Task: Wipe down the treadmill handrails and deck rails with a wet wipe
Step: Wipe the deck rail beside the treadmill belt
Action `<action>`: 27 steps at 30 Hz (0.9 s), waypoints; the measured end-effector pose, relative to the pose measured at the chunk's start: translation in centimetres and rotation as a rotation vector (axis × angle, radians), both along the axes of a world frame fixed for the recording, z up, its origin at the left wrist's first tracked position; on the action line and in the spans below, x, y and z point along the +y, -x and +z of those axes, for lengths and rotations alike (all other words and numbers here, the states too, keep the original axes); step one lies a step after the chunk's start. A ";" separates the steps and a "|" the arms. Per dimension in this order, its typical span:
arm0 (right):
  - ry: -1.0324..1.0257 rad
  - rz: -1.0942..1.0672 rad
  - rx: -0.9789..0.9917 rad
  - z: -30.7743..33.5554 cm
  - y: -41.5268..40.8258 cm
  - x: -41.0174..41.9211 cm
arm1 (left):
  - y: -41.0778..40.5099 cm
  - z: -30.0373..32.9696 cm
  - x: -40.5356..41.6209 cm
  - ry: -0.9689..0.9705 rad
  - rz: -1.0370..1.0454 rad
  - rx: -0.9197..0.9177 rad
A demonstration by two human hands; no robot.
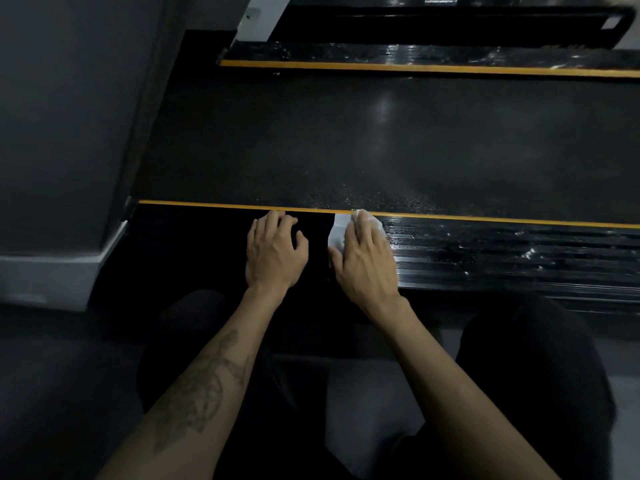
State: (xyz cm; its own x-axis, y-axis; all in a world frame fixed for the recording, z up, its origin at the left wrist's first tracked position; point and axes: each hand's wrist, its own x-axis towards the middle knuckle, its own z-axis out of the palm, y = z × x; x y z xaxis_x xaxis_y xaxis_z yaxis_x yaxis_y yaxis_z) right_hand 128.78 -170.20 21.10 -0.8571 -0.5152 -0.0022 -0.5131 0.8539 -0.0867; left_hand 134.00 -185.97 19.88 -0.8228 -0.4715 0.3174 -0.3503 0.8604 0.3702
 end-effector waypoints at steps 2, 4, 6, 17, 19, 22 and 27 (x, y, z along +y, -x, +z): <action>0.048 -0.010 0.009 0.2 0.0 0.0 | 0.0 0.0 0.0 0.001 0.002 0.002; 0.070 -0.020 0.002 0.3 -0.1 0.1 | 0.0 -0.1 -0.1 -0.002 0.002 0.007; 0.026 -0.011 0.014 0.1 -0.3 0.1 | 0.0 -0.2 -0.1 0.001 0.005 0.012; 0.024 -0.024 -0.003 0.1 -0.3 0.2 | -0.1 -0.2 0.0 0.034 -0.031 0.022; 0.044 -0.007 -0.009 0.0 -1.1 -0.1 | -0.2 -0.2 0.0 0.044 -0.053 0.026; 0.010 0.128 0.020 0.4 -0.3 -0.4 | -0.2 -0.3 0.0 0.049 -0.082 0.026; 0.000 0.065 0.006 0.9 1.2 0.6 | -0.2 -0.2 0.0 0.045 -0.076 0.032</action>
